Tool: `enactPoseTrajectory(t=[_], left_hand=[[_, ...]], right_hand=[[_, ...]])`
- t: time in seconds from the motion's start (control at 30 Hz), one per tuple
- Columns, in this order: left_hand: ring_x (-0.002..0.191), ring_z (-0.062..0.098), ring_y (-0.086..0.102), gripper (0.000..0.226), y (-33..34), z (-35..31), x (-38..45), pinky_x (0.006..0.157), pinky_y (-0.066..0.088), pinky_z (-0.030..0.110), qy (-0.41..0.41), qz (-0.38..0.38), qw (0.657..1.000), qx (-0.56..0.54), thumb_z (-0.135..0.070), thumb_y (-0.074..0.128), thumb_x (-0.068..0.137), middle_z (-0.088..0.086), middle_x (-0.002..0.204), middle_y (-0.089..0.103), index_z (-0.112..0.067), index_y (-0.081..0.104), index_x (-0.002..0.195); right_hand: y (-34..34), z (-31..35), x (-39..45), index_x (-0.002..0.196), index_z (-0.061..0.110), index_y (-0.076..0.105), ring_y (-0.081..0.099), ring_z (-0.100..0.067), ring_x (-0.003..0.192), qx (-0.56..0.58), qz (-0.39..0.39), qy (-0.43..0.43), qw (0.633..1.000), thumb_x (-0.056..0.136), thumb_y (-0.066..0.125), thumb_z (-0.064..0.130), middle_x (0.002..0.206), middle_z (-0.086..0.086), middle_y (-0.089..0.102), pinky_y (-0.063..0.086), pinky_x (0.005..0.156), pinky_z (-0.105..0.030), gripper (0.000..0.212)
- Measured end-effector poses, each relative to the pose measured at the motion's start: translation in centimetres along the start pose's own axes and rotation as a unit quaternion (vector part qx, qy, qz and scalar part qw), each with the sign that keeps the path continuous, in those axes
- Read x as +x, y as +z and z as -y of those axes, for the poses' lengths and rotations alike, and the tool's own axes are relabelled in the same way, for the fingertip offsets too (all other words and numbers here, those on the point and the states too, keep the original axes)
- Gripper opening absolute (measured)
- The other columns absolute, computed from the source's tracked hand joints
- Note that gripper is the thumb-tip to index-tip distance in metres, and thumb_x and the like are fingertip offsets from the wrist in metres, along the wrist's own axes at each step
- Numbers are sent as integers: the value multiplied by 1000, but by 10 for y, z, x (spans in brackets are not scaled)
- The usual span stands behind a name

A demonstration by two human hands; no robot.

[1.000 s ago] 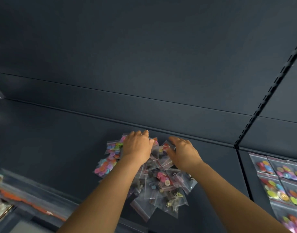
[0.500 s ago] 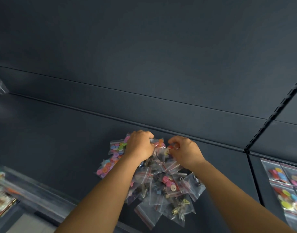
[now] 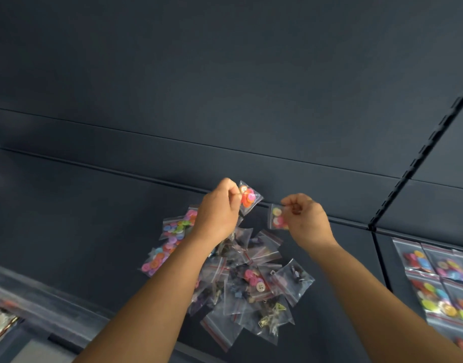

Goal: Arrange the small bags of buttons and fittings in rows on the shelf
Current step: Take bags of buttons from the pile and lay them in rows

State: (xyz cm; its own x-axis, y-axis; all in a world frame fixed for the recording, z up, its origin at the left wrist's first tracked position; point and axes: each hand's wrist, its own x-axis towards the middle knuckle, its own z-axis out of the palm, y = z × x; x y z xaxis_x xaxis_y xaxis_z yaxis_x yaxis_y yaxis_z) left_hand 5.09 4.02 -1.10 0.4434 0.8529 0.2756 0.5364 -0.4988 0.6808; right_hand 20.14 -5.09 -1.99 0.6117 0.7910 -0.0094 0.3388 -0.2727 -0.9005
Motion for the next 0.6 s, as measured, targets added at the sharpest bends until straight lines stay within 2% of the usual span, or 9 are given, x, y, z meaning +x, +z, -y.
enactPoseTrajectory(t=[0.1,0.23,0.37,0.43,0.53,0.6], left_hand=[[69,7,55,7,0,-18,-1,59,38,17,6,9,998,-69,-15,54,93,-8,79,61,-20,48,93],[71,3,56,26,13,-40,-5,66,42,15,-4,57,988,-143,-11,59,89,-10,82,63,-19,53,112],[67,1,57,16,33,-66,-17,61,45,8,-4,107,973,-205,-8,58,88,-10,78,64,-21,67,91],[71,3,60,17,45,-81,-25,64,48,11,-26,124,962,-244,-8,56,90,-8,80,67,-21,67,86],[83,19,68,17,66,-105,-36,79,56,34,-60,140,942,-300,-9,53,93,2,87,71,-19,64,84],[80,19,69,17,80,-122,-43,78,57,38,-67,147,936,-312,-9,52,94,3,84,71,-17,62,84]], right_hand=[[-14,6,-5,97,11,63,68,-3,61,104,-15,17,994,89,57,1,75,-1,69,53,66,-15,14],[-39,11,-17,87,7,64,67,-4,63,198,-47,16,979,90,55,-1,70,0,69,52,62,-11,13],[-69,7,-34,88,5,61,63,-1,57,249,-72,24,965,90,53,-3,69,0,68,48,54,-10,11],[-84,0,-42,85,8,59,63,-7,61,246,-84,33,965,90,54,-2,69,0,68,52,59,-18,13],[-109,-10,-53,80,10,56,62,-14,64,262,-105,53,958,88,53,-6,73,-4,64,55,70,-32,19],[-126,-18,-61,83,10,56,63,-11,63,282,-110,62,951,89,52,-8,72,-3,64,56,69,-31,19]])
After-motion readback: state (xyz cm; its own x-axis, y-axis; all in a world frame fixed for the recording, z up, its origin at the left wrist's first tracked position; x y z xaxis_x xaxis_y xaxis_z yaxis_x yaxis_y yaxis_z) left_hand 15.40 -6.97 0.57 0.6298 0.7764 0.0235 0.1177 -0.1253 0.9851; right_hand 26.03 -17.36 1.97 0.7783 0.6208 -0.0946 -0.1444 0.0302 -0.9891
